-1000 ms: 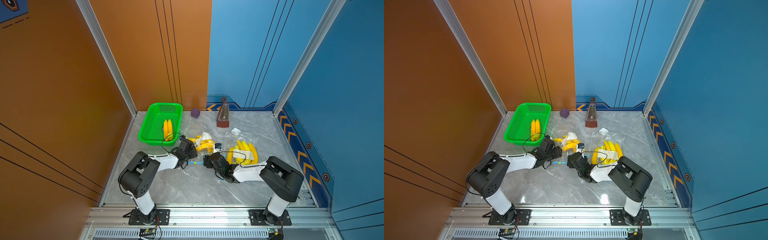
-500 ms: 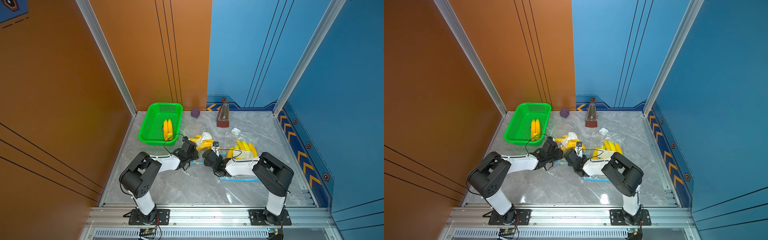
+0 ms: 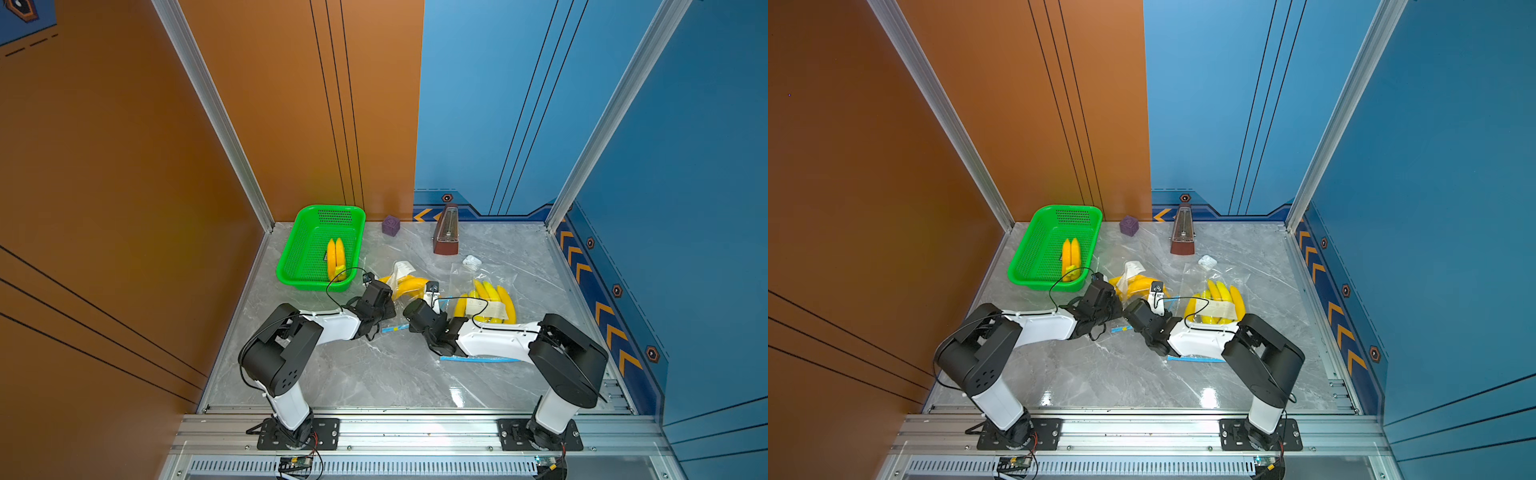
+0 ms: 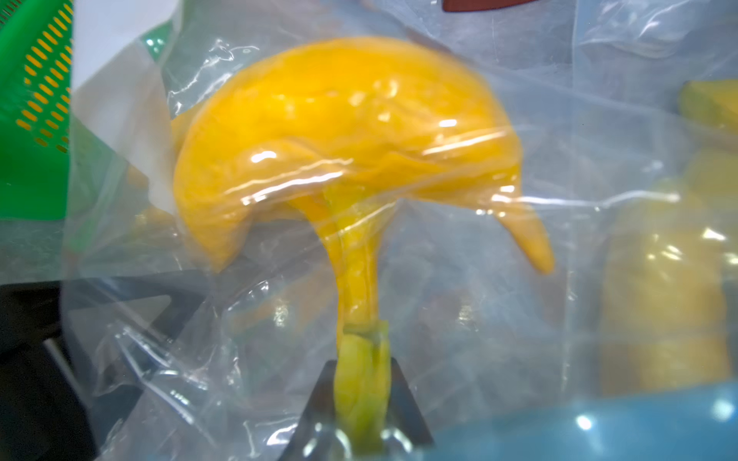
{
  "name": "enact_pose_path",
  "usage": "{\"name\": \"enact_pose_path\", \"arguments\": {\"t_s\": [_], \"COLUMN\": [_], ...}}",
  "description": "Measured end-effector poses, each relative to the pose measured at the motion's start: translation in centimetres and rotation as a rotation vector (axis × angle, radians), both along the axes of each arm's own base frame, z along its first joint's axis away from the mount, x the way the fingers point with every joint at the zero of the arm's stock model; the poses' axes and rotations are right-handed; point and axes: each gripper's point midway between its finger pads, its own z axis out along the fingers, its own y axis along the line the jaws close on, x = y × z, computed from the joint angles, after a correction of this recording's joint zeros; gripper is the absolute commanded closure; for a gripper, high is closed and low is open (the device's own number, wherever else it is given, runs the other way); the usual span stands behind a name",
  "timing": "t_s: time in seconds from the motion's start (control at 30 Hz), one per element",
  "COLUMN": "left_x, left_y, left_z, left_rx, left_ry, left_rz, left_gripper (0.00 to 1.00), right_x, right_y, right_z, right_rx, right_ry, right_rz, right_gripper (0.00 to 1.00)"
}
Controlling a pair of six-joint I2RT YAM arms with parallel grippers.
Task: Open the zip-top bag and take out the banana
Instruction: Pick up the banana from the zipper food storage bag.
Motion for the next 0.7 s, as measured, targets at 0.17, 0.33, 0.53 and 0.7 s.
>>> {"name": "enact_pose_path", "arguments": {"t_s": [0.17,0.33,0.53,0.7], "left_x": [-0.8,-1.5,-0.7,0.2], "left_y": [1.4,2.7,3.4,4.1], "left_z": [0.8,5.0,8.3,5.6], "left_rx": [0.01,-0.032,-0.052,-0.008], "left_ry": [-0.022,-0.123,-0.215,-0.154], "left_rz": [0.024,0.04,0.045,0.067], "left_gripper": [0.67,0.48,0.19,0.07], "right_x": [-0.9,-1.8,-2.7,-3.6], "right_y": [-2.1,-5.9,-7.8,-8.5], "right_z": [2.1,2.3,2.9,3.3], "right_rx": [0.006,-0.023,-0.031,-0.013], "right_ry": [-0.042,-0.053,-0.07,-0.076], "right_rz": [-0.026,-0.067,-0.051,-0.027], "right_gripper": [0.83,0.85,0.87,0.87]}}
